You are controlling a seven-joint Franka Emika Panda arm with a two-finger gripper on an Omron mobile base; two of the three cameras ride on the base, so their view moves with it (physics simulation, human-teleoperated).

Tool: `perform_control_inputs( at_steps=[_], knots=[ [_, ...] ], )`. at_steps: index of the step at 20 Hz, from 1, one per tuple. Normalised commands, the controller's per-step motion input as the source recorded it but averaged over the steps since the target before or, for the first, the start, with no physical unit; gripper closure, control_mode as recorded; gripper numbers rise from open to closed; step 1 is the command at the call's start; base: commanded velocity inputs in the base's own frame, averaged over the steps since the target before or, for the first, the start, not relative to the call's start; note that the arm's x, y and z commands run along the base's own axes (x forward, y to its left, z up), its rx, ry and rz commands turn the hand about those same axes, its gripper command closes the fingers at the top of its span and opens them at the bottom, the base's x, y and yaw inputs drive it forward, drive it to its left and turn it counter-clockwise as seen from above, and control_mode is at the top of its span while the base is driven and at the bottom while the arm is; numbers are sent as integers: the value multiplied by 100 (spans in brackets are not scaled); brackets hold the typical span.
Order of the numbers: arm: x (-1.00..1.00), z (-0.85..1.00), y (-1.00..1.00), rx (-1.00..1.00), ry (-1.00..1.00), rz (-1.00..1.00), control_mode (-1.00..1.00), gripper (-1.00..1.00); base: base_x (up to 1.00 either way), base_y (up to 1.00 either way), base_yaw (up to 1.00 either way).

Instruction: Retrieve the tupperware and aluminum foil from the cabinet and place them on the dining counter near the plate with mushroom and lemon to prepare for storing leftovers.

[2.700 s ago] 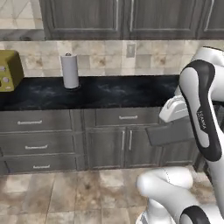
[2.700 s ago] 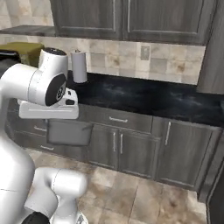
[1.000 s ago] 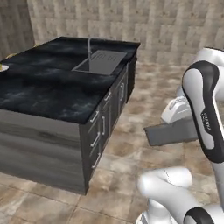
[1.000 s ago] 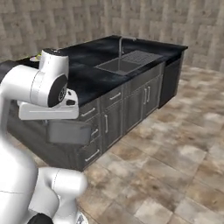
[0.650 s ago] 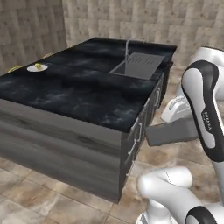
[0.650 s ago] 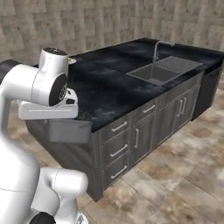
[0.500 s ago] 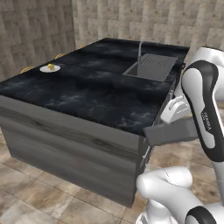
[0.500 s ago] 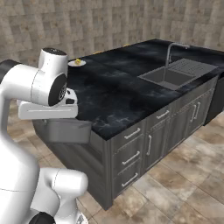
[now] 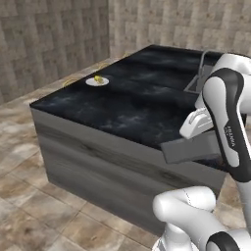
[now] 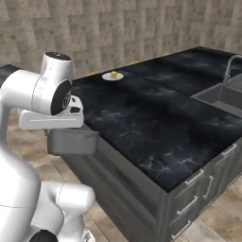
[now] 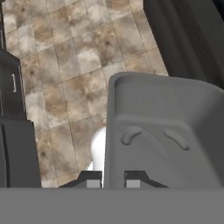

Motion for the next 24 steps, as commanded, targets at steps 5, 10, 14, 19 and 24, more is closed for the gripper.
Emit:
perform_control_inputs(
  at_steps=[5, 10, 14, 19, 24],
  knots=[
    [0, 0, 0, 0, 0, 0, 100, 100, 100, 100, 12],
    [0, 0, 0, 0, 0, 0, 100, 100, 100, 96, 0],
    [0, 0, 0, 0, 0, 0, 100, 100, 99, 100, -6],
    [0, 0, 0, 0, 0, 0, 100, 100, 91, 100, -16],
    [0, 0, 0, 0, 0, 0, 100, 100, 78, 100, -25]
  ],
)
